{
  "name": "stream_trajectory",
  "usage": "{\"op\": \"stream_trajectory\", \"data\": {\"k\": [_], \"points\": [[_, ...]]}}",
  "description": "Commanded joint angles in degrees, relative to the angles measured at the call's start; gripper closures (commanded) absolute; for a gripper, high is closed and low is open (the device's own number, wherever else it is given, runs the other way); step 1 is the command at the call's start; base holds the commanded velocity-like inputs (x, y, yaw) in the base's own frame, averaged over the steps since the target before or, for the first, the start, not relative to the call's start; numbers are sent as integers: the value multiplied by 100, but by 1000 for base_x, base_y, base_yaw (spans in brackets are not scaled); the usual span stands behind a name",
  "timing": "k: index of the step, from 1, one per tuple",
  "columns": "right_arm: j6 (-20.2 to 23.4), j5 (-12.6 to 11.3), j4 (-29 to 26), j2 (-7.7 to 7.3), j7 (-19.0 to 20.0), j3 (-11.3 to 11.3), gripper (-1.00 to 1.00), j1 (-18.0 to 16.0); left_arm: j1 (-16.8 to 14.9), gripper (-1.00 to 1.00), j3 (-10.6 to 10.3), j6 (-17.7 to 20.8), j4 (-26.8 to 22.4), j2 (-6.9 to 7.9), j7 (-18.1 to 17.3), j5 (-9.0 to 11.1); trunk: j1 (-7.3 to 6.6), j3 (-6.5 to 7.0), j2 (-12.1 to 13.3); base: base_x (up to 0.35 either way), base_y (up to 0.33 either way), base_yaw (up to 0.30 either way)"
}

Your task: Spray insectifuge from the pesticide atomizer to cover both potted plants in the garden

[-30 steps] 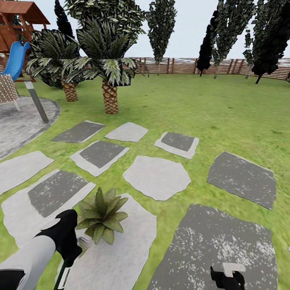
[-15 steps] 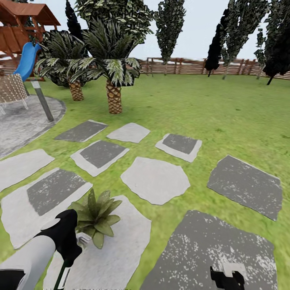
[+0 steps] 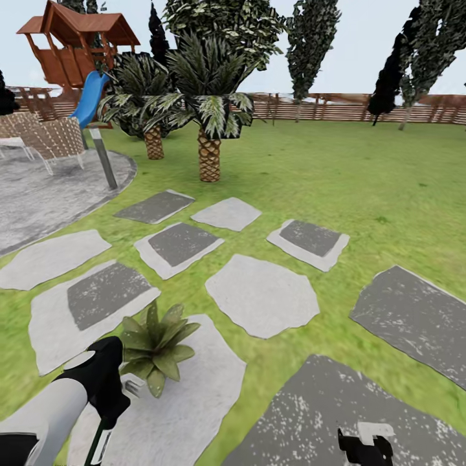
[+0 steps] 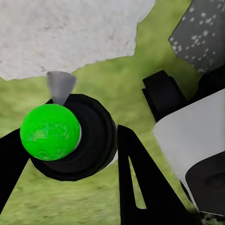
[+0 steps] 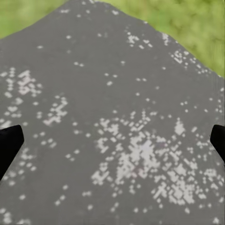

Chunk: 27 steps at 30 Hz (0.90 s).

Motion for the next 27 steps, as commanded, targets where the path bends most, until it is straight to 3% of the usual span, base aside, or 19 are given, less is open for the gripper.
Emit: {"op": "stream_trajectory", "data": {"k": [1, 5, 18, 27], "points": [[-14, -57, 1, -1, -8, 50, -100, -2, -2, 100, 16, 55, 0, 19, -54, -29, 1, -5, -2, 220, -191, 277], [-15, -57, 1, 4, -1, 52, -100, -4, 89, 100, 154, 55, 14, 44, -38, -32, 1, -15, -2, 230, -177, 270], [-14, -57, 1, 8, 0, 59, -100, -4, 128, 100, 197, 55, -1, 13, 25, -24, 1, -81, -2, 233, -177, 243], [-7, -57, 1, 8, 1, 59, -100, -4, 128, 100, 207, 55, -13, 18, 29, -24, 1, -128, -2, -66, -248, 237]]}}
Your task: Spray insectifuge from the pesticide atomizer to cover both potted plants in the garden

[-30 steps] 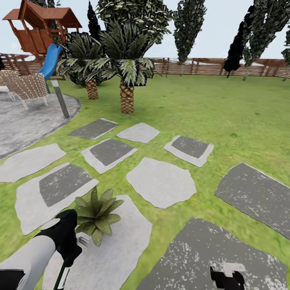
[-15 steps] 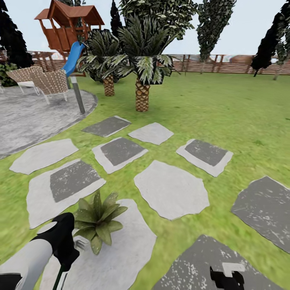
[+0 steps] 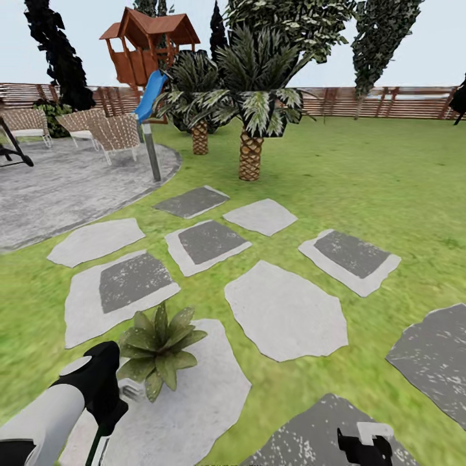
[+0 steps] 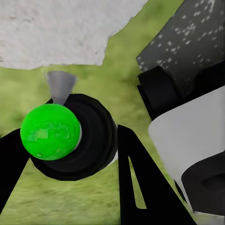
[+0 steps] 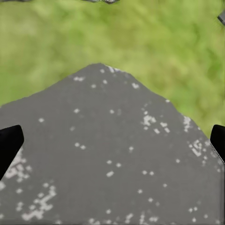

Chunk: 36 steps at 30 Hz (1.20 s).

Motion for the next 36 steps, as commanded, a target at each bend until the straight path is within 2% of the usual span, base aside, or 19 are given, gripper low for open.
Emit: {"op": "stream_trajectory", "data": {"k": [1, 7, 12, 28, 32, 36], "points": [[-15, -57, 1, 0, -7, 51, -100, -1, -3, 100, -20, 52, -14, -7, -52, -38, -2, -8, -2, 71, -235, 123], [-15, -57, 1, 0, -7, 50, -100, -1, -3, 100, -5, 52, -355, -65, -56, -38, -2, -12, -2, 201, -212, 24], [-15, -57, 1, 0, -7, 51, -100, -1, -3, 100, 19, 52, -378, -68, -57, -38, -2, -16, -2, 239, -198, 52], [-18, -57, 1, 0, -8, 51, -100, 0, -3, 100, 5, 60, -383, -49, -58, -38, -2, -58, -2, 47, -263, 252], [-15, -57, 1, 0, -7, 51, -100, -1, -3, 100, 211, 53, -386, -57, -58, -38, -2, -68, -2, 231, -204, 257], [-15, -57, 1, 0, -8, 51, -100, -1, -3, 100, 276, 52, -386, -59, -58, -38, -2, -79, -2, 201, -235, 257]]}}
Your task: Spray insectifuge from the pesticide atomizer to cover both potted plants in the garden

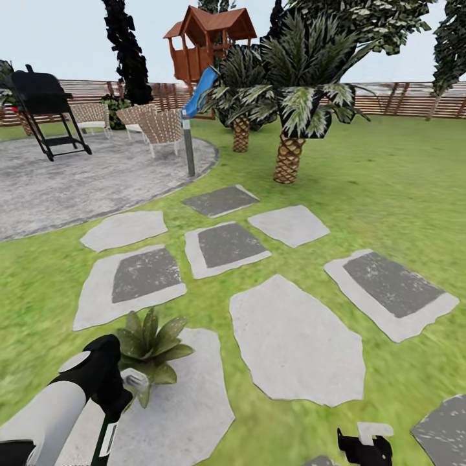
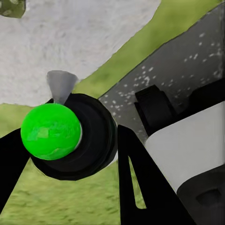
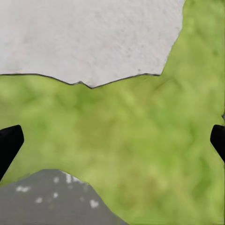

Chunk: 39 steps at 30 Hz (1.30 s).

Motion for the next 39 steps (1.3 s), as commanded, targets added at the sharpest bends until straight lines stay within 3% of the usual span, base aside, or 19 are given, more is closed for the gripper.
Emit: {"op": "stream_trajectory", "data": {"k": [1, 14, 21, 29, 39], "points": [[-14, -57, 1, 0, -9, 51, -100, -1, -3, 100, 19, 47, -6, -3, -52, -52, 0, -8, -2, 81, -280, 257], [-15, -48, 1, 0, -7, 51, -100, 1, -3, 100, 9, 47, -8, 8, -47, -55, 0, -42, -2, 13, -296, 257], [-14, -48, 1, 0, -7, 51, -100, -1, -3, 100, 34, 47, -8, 6, -54, -52, 0, -60, -2, 232, -204, 257], [-14, -57, 1, 0, -7, 51, -100, -1, -3, 100, 29, 47, -2, -2, -47, -57, 0, -81, -2, 283, -51, 257], [-20, -50, 8, -45, 1, 50, -100, -1, -3, 100, 1, 47, 14, -1, -51, -61, 0, -92, -2, 31, 0, 114]]}}
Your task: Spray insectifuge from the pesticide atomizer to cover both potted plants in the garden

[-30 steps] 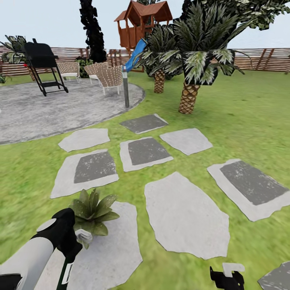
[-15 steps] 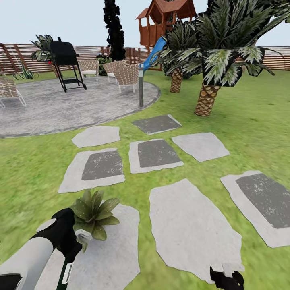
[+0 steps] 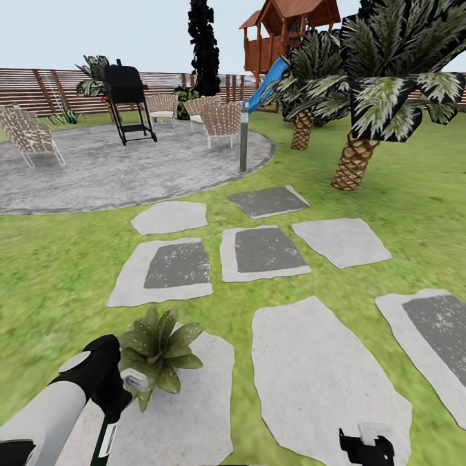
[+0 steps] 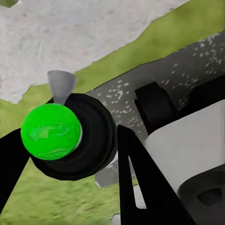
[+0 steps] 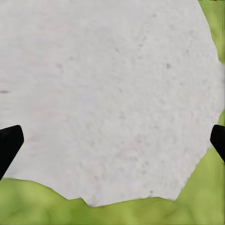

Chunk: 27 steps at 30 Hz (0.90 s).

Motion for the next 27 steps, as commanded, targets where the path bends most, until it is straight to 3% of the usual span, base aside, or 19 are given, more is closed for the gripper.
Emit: {"op": "stream_trajectory", "data": {"k": [1, 9, 13, 15, 17, 19, 20, 22, 27], "points": [[-19, -55, 4, -11, -8, 53, -100, -3, -1, 100, 12, 47, -10, 13, -50, -49, -1, -5, -2, 0, 0, 2], [-20, -54, 5, -17, -14, 53, -100, -1, -99, 100, -31, 51, -30, 93, -103, -129, -1, -5, -2, 0, 0, 0], [-20, -54, 5, -17, -16, 53, -100, -2, -468, 100, -98, 40, 39, 98, -121, -119, -1, -5, -2, 0, 0, 0], [-20, -54, 5, -17, -16, 53, -100, -3, -685, 100, -294, 21, 68, 116, -204, -110, -1, -5, -2, 0, 0, 0], [-20, -54, 5, -17, -16, 53, -100, -3, -745, 100, -521, 0, 73, 143, -429, -158, -1, -5, -2, 0, 0, 0], [-18, -54, 5, -17, -16, 53, -100, -2, -762, 100, -854, -24, 75, 290, -988, -484, -1, -5, -2, 0, 0, 0], [-18, -54, 5, -17, -16, 53, -100, -2, -760, 100, -925, -62, 75, 365, -1259, -648, -1, -5, -2, 0, 0, 0], [-20, -54, 5, -17, -16, 53, -100, -3, -758, 100, -977, -355, 68, 511, -1603, -860, -1, -5, -2, 0, 0, 0], [-20, -57, 0, -17, -16, 48, -100, -2, -769, 100, -983, -570, 5, 488, -1789, -910, -1, -5, -2, 0, 0, 0]]}}
